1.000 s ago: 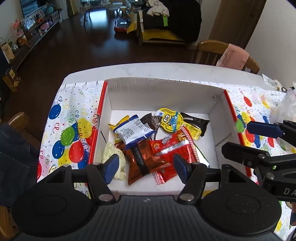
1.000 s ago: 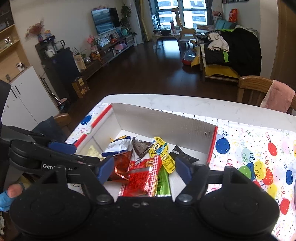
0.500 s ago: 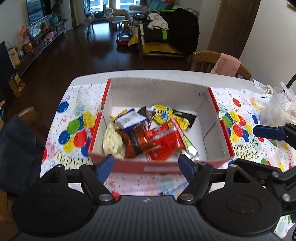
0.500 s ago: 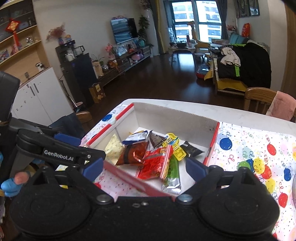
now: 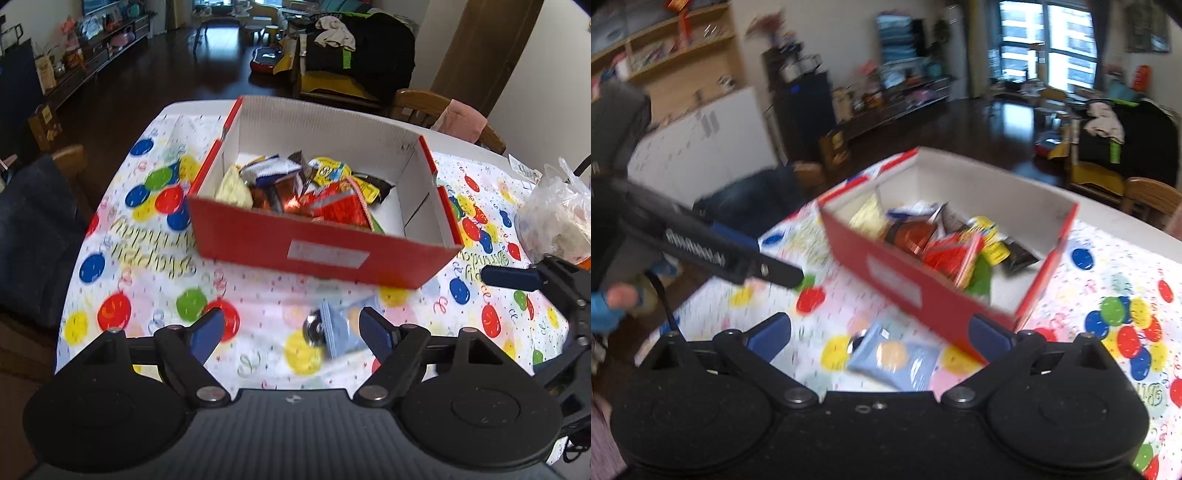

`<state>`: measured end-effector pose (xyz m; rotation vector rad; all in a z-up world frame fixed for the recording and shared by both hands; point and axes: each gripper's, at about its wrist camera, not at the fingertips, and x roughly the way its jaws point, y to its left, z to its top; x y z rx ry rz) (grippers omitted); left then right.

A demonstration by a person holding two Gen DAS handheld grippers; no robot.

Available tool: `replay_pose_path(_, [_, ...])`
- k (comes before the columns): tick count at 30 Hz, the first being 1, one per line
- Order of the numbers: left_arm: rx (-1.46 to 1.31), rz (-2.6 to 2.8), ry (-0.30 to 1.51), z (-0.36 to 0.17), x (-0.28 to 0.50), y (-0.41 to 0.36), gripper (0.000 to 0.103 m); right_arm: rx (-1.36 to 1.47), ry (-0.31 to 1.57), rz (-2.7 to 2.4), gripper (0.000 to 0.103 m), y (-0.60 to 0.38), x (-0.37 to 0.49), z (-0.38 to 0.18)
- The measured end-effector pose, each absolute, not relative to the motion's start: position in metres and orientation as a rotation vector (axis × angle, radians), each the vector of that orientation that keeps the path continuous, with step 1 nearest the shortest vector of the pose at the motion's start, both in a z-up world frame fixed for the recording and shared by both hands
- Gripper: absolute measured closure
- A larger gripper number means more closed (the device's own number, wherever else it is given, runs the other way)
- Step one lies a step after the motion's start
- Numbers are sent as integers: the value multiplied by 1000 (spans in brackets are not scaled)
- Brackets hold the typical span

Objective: Organize snacks
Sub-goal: 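Move the left gripper to the silver-wrapped chocolate while the right approaches the light-blue cookie packet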

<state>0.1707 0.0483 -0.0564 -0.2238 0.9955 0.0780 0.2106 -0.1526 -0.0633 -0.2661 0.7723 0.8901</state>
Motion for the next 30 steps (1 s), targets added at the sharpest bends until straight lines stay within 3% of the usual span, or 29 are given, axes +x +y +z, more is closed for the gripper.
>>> replay_pose_path(13, [-234,112,1026,-77,133,50,23,-706,759,1056,2,-111,204,-126])
replay_pose_path(21, [-218,98,1027,-83,129,55,23,-825,816,1102,23,-92,231,-155])
replay_pose_path(30, [-252,74,1049,-90,135,63,23,-936,805,1190,30,-70,239,-168])
